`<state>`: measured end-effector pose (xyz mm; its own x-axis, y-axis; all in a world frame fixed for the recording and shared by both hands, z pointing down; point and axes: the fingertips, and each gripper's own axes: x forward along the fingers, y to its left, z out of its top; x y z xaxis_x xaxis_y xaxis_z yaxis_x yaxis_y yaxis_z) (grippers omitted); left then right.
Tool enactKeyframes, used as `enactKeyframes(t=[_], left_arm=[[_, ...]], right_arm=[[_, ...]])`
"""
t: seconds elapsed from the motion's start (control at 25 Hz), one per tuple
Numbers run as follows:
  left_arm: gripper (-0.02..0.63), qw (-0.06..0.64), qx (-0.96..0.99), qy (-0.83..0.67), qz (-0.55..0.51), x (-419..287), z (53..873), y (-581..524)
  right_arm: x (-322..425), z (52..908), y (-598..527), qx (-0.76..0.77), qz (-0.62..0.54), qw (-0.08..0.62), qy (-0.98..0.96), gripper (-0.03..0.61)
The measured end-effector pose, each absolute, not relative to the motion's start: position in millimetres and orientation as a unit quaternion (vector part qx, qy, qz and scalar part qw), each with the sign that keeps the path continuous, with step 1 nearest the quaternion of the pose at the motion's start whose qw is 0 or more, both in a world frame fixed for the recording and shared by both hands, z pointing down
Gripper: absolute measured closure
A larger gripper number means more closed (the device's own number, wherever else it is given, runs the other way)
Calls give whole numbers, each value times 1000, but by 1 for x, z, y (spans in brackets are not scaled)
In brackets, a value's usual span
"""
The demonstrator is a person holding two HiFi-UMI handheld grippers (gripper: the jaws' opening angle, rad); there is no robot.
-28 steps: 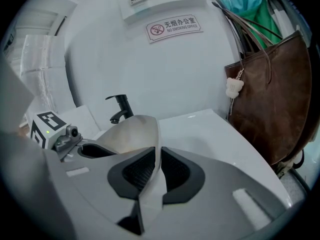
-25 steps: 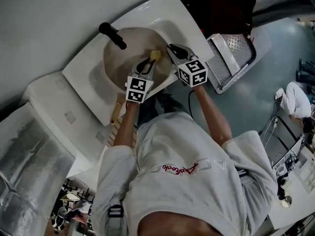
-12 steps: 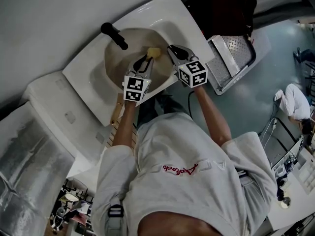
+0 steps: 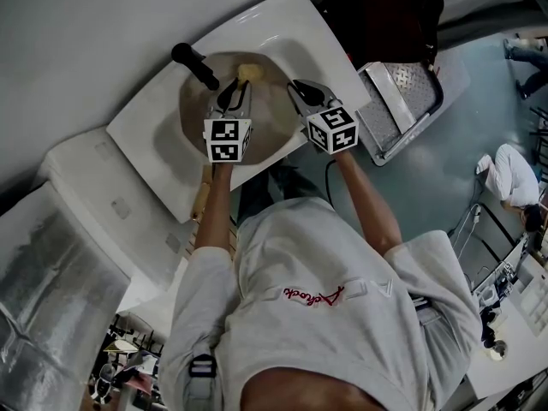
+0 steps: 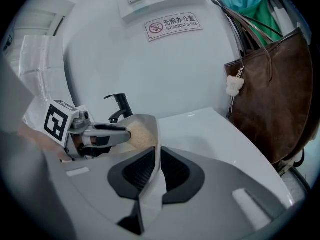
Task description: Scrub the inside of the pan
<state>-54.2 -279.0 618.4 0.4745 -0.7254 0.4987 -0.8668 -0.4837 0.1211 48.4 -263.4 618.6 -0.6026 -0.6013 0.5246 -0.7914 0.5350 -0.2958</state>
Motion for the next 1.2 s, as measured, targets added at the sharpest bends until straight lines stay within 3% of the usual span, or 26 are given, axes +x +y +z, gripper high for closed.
enactKeyframes(t=[0.44,1.2], left_arm=[[529,180,833,-482,203,-62,620,-282],[532,154,895,-363,211,13,612,-235]], right_arm=[[46,621,-264,402,261,186,-858,537],[47,621,-266,407,272,174,-855,538]])
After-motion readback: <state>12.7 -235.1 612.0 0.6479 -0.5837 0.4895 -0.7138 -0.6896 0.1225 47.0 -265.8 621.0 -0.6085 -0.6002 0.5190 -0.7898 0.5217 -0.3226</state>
